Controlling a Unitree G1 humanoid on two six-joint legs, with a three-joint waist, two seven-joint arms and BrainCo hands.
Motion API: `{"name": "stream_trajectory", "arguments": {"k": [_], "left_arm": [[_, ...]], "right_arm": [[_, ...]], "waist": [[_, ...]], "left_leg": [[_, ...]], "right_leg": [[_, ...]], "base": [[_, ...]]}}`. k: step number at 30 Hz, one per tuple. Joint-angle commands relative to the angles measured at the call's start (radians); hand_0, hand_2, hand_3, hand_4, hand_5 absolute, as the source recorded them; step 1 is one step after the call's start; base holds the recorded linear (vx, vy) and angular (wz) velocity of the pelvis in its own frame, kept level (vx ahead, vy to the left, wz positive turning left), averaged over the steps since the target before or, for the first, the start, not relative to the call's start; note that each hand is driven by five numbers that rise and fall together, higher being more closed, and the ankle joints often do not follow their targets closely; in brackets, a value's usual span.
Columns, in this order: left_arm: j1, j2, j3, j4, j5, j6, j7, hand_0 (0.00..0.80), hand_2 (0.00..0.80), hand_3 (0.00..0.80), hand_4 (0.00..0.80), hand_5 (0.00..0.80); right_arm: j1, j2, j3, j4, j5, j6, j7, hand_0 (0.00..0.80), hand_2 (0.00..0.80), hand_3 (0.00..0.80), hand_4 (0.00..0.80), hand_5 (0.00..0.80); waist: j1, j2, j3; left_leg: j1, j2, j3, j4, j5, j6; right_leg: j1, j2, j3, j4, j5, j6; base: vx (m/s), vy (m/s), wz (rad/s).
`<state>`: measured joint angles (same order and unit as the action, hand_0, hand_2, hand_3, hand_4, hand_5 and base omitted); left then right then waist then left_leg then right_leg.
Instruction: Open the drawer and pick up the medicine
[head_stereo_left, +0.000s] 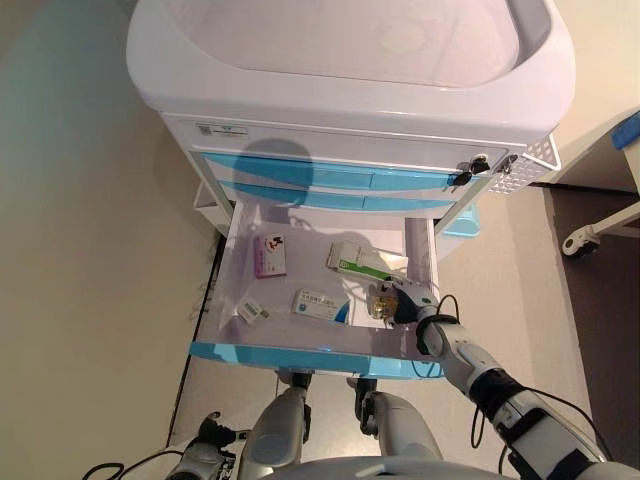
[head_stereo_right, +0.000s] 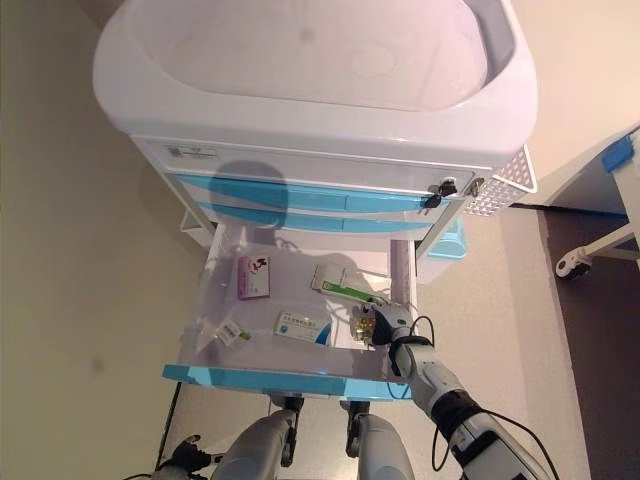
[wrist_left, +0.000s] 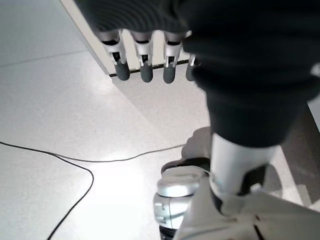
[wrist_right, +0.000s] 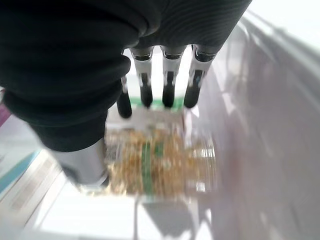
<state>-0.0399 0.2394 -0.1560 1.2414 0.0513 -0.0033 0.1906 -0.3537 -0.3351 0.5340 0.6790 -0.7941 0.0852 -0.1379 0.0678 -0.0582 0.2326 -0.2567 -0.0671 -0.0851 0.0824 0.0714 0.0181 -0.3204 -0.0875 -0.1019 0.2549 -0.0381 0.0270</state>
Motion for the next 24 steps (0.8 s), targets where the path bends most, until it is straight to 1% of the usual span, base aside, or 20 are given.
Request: {"name": "stream_trajectory", "arguments": {"k": [1, 14, 21, 22, 23, 24], "left_arm": [[-0.014, 0.000, 0.003, 0.022, -0.027, 0.009, 0.004, 0.000, 0.000, 0.000, 0.000, 0.000], [-0.018, -0.003, 0.009, 0.030, -0.030, 0.006, 0.006, 0.000, 0.000, 0.000, 0.000, 0.000], [-0.021, -0.004, 0.005, 0.032, -0.031, 0.005, 0.006, 0.000, 0.000, 0.000, 0.000, 0.000], [-0.021, -0.004, 0.004, 0.033, -0.031, 0.004, 0.005, 0.000, 0.000, 0.000, 0.000, 0.000], [-0.021, -0.003, 0.004, 0.033, -0.031, 0.005, 0.003, 0.000, 0.000, 0.000, 0.000, 0.000], [-0.021, -0.003, 0.004, 0.033, -0.031, 0.005, 0.003, 0.000, 0.000, 0.000, 0.000, 0.000]], "right_arm": [[0.059, -0.004, 0.072, 0.043, -0.036, 0.035, 0.063, 0.800, 0.800, 0.800, 0.800, 0.800], [0.077, -0.016, 0.088, 0.011, -0.046, 0.015, 0.067, 0.800, 0.800, 0.800, 0.800, 0.800], [0.070, -0.008, 0.092, 0.035, -0.032, 0.014, 0.063, 0.800, 0.800, 0.800, 0.800, 0.800], [0.069, -0.006, 0.092, 0.033, -0.027, 0.013, 0.063, 0.756, 0.756, 0.756, 0.756, 0.756], [0.067, -0.008, 0.091, 0.026, -0.022, 0.012, 0.063, 0.417, 0.417, 0.417, 0.417, 0.417], [0.067, -0.008, 0.091, 0.025, -0.022, 0.012, 0.063, 0.141, 0.141, 0.141, 0.141, 0.141]], "waist": [[0.005, -0.004, 0.045], [0.006, -0.014, 0.048], [0.010, -0.011, 0.044], [0.010, -0.011, 0.043], [0.010, -0.012, 0.044], [0.010, -0.011, 0.044]], "left_leg": [[-0.008, -0.064, 0.013, 0.016, -0.040, 0.035], [-0.013, -0.064, -0.001, 0.011, -0.035, 0.034], [-0.012, -0.064, -0.008, 0.005, -0.033, 0.035], [-0.012, -0.064, -0.010, 0.005, -0.033, 0.035], [-0.011, -0.064, -0.010, 0.005, -0.033, 0.035], [-0.011, -0.064, -0.010, 0.005, -0.033, 0.035]], "right_leg": [[-0.009, -0.039, 0.040, -0.022, 0.105, 0.083], [-0.011, -0.038, 0.039, -0.023, 0.102, 0.081], [-0.013, -0.039, 0.036, -0.017, 0.099, 0.080], [-0.013, -0.039, 0.035, -0.017, 0.098, 0.080], [-0.014, -0.039, 0.033, -0.018, 0.099, 0.080], [-0.014, -0.039, 0.033, -0.018, 0.099, 0.080]], "base": [[0.000, 0.000, 0.00], [0.001, -0.003, 0.03], [0.003, -0.002, 0.03], [0.011, -0.007, 0.07], [0.007, -0.006, 0.03], [0.000, 0.000, 0.00]]}}
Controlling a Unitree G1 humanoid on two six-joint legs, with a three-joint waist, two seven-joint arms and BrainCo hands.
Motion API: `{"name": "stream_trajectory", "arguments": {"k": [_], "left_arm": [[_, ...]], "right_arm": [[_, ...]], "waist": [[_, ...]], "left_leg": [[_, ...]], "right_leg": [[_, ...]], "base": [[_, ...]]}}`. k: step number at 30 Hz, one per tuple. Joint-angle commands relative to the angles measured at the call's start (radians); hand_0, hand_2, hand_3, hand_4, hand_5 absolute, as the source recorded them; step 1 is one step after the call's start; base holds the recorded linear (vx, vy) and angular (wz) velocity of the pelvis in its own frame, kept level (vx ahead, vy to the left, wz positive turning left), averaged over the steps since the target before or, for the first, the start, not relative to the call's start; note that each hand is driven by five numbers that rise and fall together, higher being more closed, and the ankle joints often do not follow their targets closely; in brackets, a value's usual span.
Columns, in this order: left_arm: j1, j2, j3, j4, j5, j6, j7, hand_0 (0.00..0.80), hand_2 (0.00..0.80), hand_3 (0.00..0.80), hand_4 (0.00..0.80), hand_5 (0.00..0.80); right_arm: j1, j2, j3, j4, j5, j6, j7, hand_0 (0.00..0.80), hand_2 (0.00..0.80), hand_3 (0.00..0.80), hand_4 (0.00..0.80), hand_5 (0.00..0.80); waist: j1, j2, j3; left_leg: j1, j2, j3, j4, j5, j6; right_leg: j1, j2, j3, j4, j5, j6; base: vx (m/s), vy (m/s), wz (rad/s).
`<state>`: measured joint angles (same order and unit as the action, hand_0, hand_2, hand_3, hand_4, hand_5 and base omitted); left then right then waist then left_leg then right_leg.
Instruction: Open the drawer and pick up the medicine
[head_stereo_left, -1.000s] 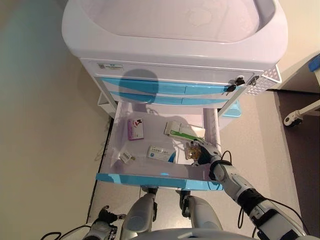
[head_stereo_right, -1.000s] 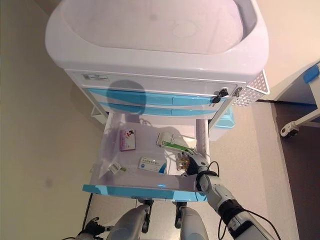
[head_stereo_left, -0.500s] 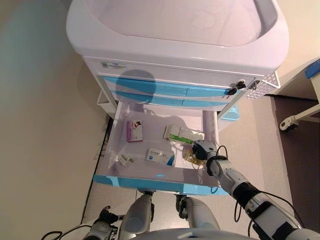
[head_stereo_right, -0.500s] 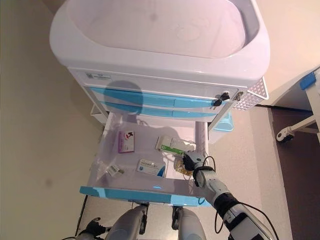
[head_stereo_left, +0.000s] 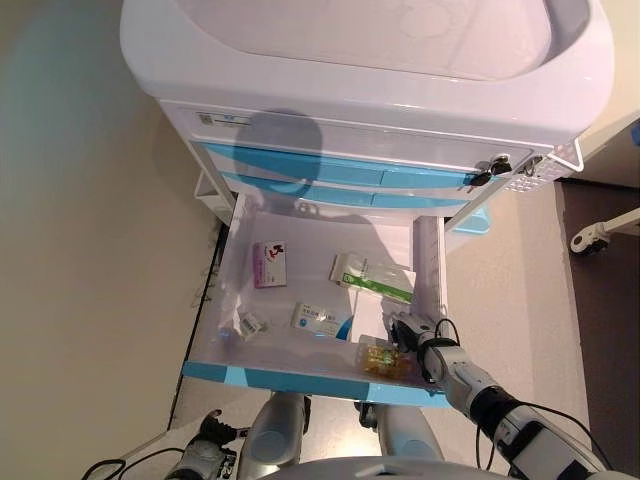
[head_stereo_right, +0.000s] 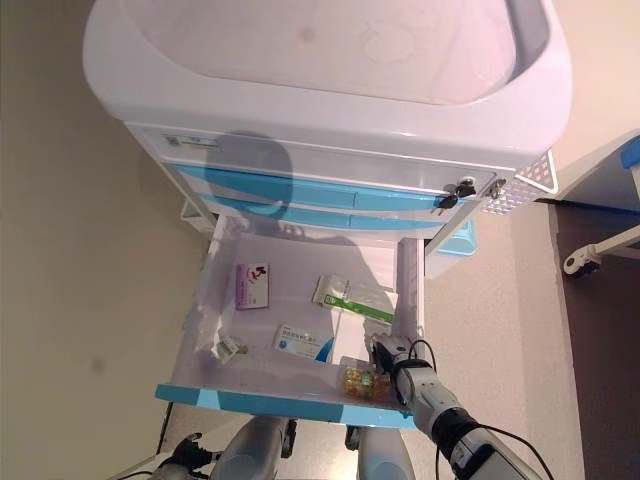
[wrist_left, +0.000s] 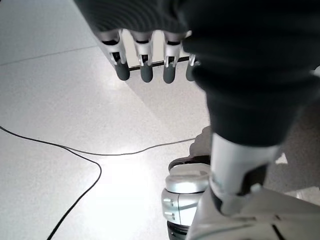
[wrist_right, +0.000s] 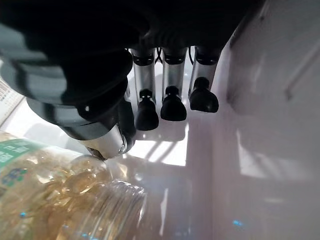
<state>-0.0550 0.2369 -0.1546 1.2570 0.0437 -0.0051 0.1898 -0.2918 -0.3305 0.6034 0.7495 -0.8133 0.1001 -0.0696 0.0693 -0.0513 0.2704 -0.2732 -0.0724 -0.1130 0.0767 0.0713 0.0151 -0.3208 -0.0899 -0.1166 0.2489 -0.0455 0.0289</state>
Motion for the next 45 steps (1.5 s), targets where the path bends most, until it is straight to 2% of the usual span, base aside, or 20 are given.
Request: {"name": "stream_trajectory", "arguments": {"k": [1, 8, 17, 23, 35, 45], "left_arm": [[-0.006, 0.000, 0.004, 0.018, -0.023, 0.007, 0.003, 0.000, 0.000, 0.000, 0.000, 0.000], [-0.006, 0.001, 0.013, 0.023, -0.016, 0.012, 0.001, 0.000, 0.000, 0.000, 0.000, 0.000], [-0.002, 0.012, 0.035, 0.020, -0.001, 0.012, -0.007, 0.000, 0.000, 0.000, 0.000, 0.000], [0.002, 0.021, 0.043, 0.020, 0.011, 0.013, -0.020, 0.000, 0.000, 0.000, 0.000, 0.000], [0.010, 0.034, 0.039, 0.012, 0.023, 0.014, -0.070, 0.000, 0.000, 0.000, 0.000, 0.000], [0.003, 0.036, 0.036, 0.013, 0.015, 0.015, -0.083, 0.000, 0.000, 0.000, 0.000, 0.000]], "right_arm": [[0.006, -0.014, 0.020, -0.058, 0.003, -0.005, -0.005, 0.000, 0.000, 0.000, 0.000, 0.000], [0.023, -0.035, -0.009, -0.163, 0.052, -0.020, 0.004, 0.000, 0.000, 0.000, 0.000, 0.000], [0.053, -0.112, -0.097, -0.408, 0.156, -0.059, 0.023, 0.000, 0.000, 0.000, 0.000, 0.000], [0.054, -0.144, -0.129, -0.460, 0.189, -0.061, 0.061, 0.000, 0.000, 0.000, 0.000, 0.000], [0.056, -0.130, -0.089, -0.358, 0.163, -0.061, 0.191, 0.000, 0.000, 0.000, 0.000, 0.000], [0.057, -0.085, -0.028, -0.211, 0.140, -0.071, 0.229, 0.000, 0.000, 0.000, 0.000, 0.000]], "waist": [[0.008, -0.018, 0.007], [0.005, -0.022, 0.006], [0.001, -0.032, -0.002], [0.005, -0.036, -0.006], [0.012, -0.034, -0.012], [0.012, -0.034, -0.003]], "left_leg": [[0.006, -0.059, 0.018, 0.011, -0.033, 0.038], [0.004, -0.058, 0.019, 0.013, -0.034, 0.039], [0.005, -0.056, 0.022, 0.017, -0.034, 0.040], [0.008, -0.055, 0.022, 0.015, -0.036, 0.040], [0.008, -0.056, 0.020, 0.013, -0.034, 0.041], [0.004, -0.057, 0.015, 0.010, -0.029, 0.039]], "right_leg": [[-0.012, -0.037, 0.048, -0.012, 0.107, 0.078], [-0.014, -0.035, 0.052, -0.011, 0.105, 0.078], [-0.014, -0.034, 0.053, -0.012, 0.105, 0.079], [-0.014, -0.034, 0.052, -0.011, 0.105, 0.079], [-0.014, -0.037, 0.045, -0.015, 0.105, 0.078], [-0.015, -0.037, 0.042, -0.017, 0.106, 0.078]], "base": [[0.000, 0.000, 0.00], [0.000, 0.000, 0.00], [0.000, 0.000, 0.00], [0.000, 0.000, 0.00], [0.000, 0.000, 0.00], [0.000, 0.000, 0.00]]}}
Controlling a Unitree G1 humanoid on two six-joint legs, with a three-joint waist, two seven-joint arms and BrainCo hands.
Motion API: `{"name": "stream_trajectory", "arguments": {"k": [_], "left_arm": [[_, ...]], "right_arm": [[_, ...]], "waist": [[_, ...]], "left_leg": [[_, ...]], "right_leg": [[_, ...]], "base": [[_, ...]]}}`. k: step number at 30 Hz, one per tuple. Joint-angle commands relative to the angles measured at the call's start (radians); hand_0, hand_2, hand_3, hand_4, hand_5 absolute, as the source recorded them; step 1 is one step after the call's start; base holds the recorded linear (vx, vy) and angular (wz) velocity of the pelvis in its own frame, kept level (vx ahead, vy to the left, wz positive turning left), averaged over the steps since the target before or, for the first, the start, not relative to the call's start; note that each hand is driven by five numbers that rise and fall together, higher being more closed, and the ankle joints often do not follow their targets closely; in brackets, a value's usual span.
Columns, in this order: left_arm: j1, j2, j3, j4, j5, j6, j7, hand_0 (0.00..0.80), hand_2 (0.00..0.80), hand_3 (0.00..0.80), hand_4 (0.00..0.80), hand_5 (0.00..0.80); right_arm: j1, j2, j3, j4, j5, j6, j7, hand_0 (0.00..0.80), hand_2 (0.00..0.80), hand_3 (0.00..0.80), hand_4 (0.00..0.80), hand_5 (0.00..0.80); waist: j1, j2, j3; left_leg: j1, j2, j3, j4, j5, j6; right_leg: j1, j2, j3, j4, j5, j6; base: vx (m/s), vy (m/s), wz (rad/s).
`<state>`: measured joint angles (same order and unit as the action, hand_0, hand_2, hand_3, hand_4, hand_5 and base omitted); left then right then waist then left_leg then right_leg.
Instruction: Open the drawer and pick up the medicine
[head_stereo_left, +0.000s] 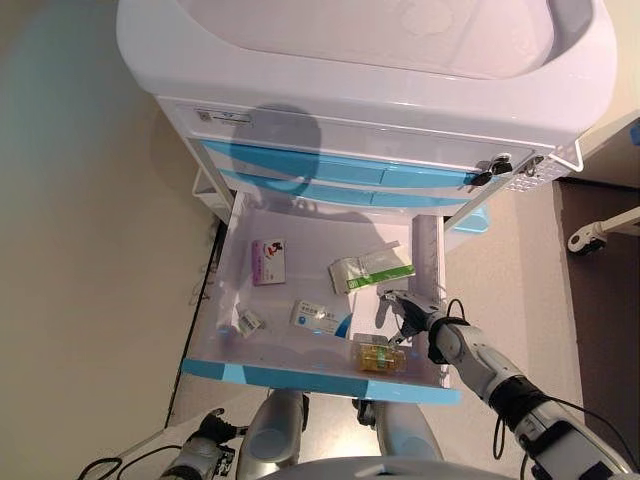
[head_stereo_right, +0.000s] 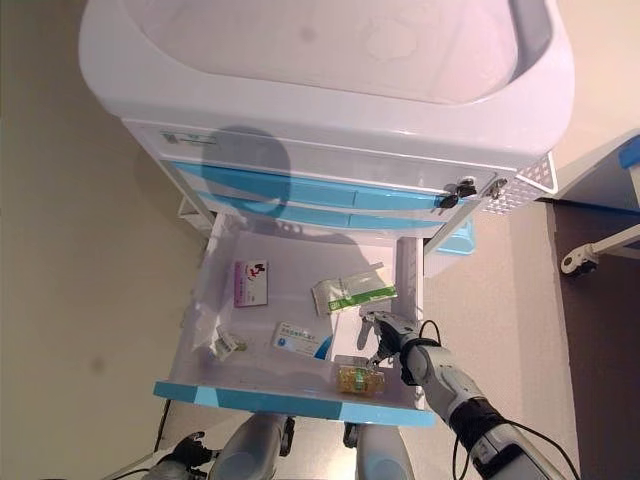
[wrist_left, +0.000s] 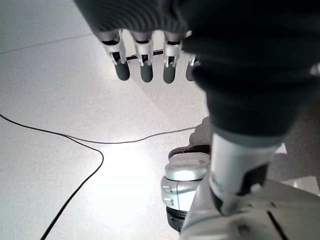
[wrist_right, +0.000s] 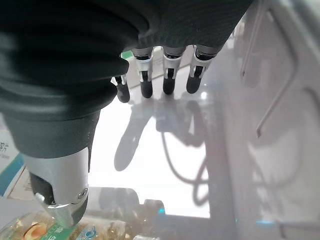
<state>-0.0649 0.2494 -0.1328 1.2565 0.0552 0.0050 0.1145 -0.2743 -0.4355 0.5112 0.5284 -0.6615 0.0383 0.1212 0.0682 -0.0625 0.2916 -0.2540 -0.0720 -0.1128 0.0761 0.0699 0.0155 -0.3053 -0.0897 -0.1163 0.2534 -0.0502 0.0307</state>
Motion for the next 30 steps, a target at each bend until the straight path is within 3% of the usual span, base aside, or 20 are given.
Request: {"name": "stream_trajectory", "arguments": {"k": [1, 12, 23, 30], "left_arm": [[0.009, 0.024, 0.015, 0.014, 0.002, 0.005, -0.009, 0.000, 0.000, 0.000, 0.000, 0.000], [0.004, 0.029, 0.015, 0.011, -0.001, 0.004, -0.022, 0.000, 0.000, 0.000, 0.000, 0.000], [0.009, 0.036, 0.025, 0.009, -0.003, 0.000, -0.022, 0.000, 0.000, 0.000, 0.000, 0.000], [0.022, 0.042, 0.007, 0.005, -0.007, -0.004, -0.041, 0.000, 0.000, 0.000, 0.000, 0.000]], "right_arm": [[0.039, 0.021, 0.071, 0.014, -0.010, -0.013, 0.049, 0.000, 0.000, 0.000, 0.000, 0.000], [0.059, 0.019, 0.094, -0.029, 0.052, -0.043, 0.129, 0.000, 0.000, 0.000, 0.000, 0.000], [0.042, -0.020, -0.009, -0.164, 0.231, -0.044, 0.096, 0.000, 0.000, 0.000, 0.000, 0.000], [-0.083, 0.009, 0.005, -0.117, 0.363, -0.030, 0.104, 0.000, 0.000, 0.000, 0.000, 0.000]], "waist": [[0.014, -0.023, -0.022], [0.013, -0.029, -0.018], [0.015, -0.037, -0.026], [0.031, -0.038, -0.043]], "left_leg": [[-0.015, -0.057, 0.016, 0.010, -0.026, 0.038], [-0.016, -0.056, 0.014, 0.009, -0.024, 0.037], [-0.010, -0.052, 0.022, 0.008, -0.026, 0.037], [0.000, -0.054, 0.020, 0.007, -0.030, 0.040]], "right_leg": [[-0.031, -0.036, 0.042, -0.022, 0.110, 0.076], [-0.030, -0.036, 0.041, -0.024, 0.109, 0.076], [-0.030, -0.033, 0.045, -0.023, 0.110, 0.076], [-0.025, -0.034, 0.044, -0.023, 0.111, 0.076]], "base": [[0.000, 0.000, 0.00], [0.000, 0.000, 0.00], [0.000, 0.000, 0.00], [0.000, 0.000, 0.00]]}}
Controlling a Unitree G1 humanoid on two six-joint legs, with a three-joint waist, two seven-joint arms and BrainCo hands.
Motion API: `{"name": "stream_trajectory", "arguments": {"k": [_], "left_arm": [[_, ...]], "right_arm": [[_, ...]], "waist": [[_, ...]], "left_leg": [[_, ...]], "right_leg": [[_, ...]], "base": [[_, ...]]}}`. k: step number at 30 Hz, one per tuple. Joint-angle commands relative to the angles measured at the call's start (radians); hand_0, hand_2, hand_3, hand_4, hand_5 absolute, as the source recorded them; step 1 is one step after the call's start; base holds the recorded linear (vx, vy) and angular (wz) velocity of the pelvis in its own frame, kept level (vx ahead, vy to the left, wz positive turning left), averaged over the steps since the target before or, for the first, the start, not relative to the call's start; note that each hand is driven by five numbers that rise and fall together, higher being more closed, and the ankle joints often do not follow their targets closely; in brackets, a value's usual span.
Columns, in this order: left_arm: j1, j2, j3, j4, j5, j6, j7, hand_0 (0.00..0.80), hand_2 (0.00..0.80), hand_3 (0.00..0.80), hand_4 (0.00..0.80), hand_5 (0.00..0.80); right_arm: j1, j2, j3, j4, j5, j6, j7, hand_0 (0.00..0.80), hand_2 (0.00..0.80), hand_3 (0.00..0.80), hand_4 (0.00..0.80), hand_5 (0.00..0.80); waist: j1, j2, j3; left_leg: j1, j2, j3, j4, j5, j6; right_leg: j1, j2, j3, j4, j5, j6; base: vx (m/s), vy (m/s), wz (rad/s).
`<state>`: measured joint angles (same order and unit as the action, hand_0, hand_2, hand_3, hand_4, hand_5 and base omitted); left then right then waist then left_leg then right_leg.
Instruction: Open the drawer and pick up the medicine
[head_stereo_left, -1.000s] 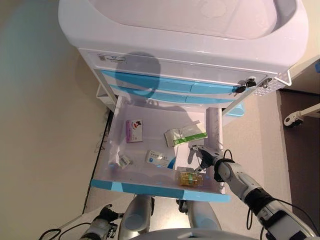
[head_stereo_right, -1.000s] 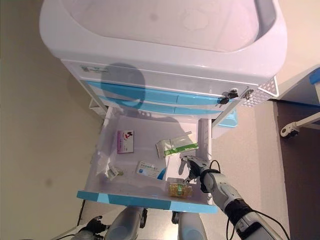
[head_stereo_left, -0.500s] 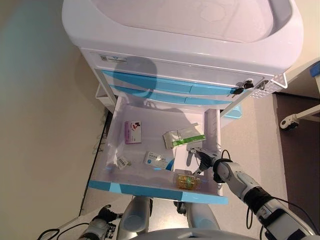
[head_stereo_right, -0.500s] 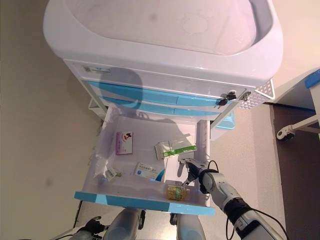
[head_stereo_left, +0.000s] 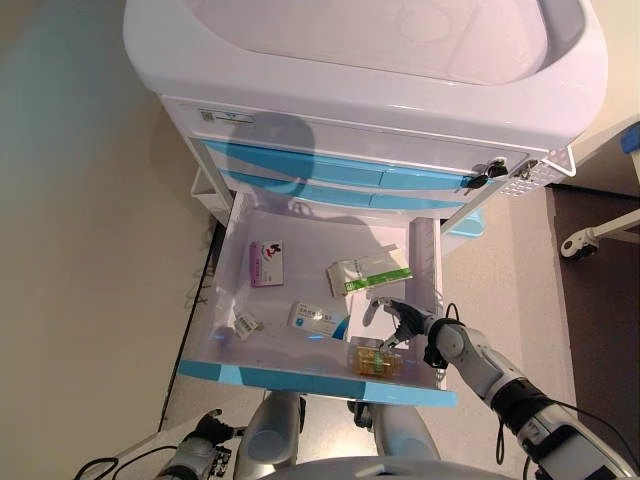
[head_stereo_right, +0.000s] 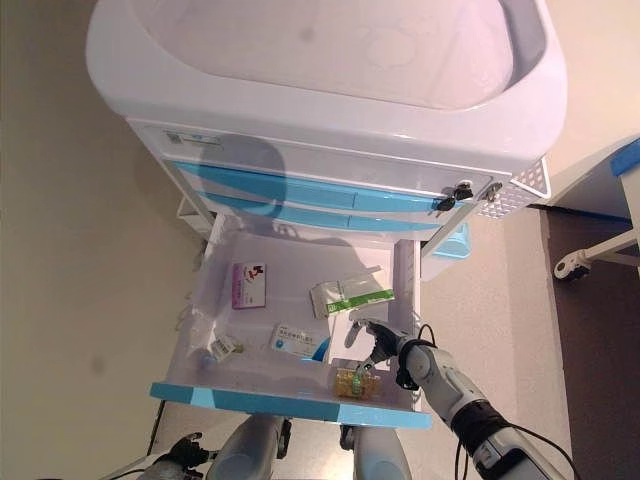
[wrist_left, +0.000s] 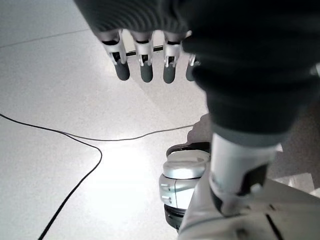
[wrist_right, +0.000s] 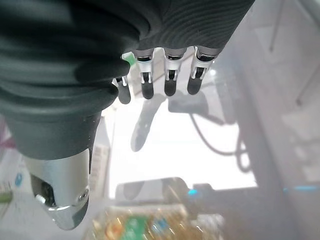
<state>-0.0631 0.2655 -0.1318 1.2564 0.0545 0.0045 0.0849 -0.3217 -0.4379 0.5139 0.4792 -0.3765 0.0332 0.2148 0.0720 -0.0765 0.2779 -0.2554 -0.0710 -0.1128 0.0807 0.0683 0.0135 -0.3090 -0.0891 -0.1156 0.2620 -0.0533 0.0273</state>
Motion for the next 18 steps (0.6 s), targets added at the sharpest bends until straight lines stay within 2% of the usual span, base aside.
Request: {"name": "stream_trajectory", "arguments": {"k": [1, 7, 18], "left_arm": [[0.021, 0.027, 0.007, 0.004, -0.008, -0.003, -0.014, 0.000, 0.000, 0.000, 0.000, 0.000], [0.022, 0.036, 0.009, -0.003, -0.009, -0.005, -0.026, 0.000, 0.000, 0.000, 0.000, 0.000], [0.014, 0.037, 0.005, -0.008, -0.013, -0.002, -0.037, 0.000, 0.000, 0.000, 0.000, 0.000]], "right_arm": [[-0.043, 0.006, 0.002, -0.080, 0.095, -0.024, 0.022, 0.000, 0.000, 0.000, 0.000, 0.000], [-0.061, -0.022, 0.010, -0.110, 0.153, -0.023, 0.067, 0.000, 0.000, 0.000, 0.000, 0.000], [-0.062, -0.009, 0.081, -0.064, 0.071, -0.017, 0.143, 0.000, 0.000, 0.000, 0.000, 0.000]], "waist": [[0.028, -0.026, -0.031], [0.033, -0.033, -0.032], [0.037, -0.032, -0.030]], "left_leg": [[0.001, -0.054, 0.021, 0.002, -0.028, 0.042], [0.005, -0.054, 0.022, 0.002, -0.029, 0.041], [0.006, -0.056, 0.018, 0.000, -0.028, 0.039]], "right_leg": [[-0.021, -0.034, 0.044, -0.032, 0.115, 0.079], [-0.017, -0.034, 0.042, -0.032, 0.114, 0.078], [-0.010, -0.035, 0.034, -0.036, 0.109, 0.078]], "base": [[0.002, 0.000, 0.03], [0.000, 0.000, 0.00], [0.000, 0.000, 0.00]]}}
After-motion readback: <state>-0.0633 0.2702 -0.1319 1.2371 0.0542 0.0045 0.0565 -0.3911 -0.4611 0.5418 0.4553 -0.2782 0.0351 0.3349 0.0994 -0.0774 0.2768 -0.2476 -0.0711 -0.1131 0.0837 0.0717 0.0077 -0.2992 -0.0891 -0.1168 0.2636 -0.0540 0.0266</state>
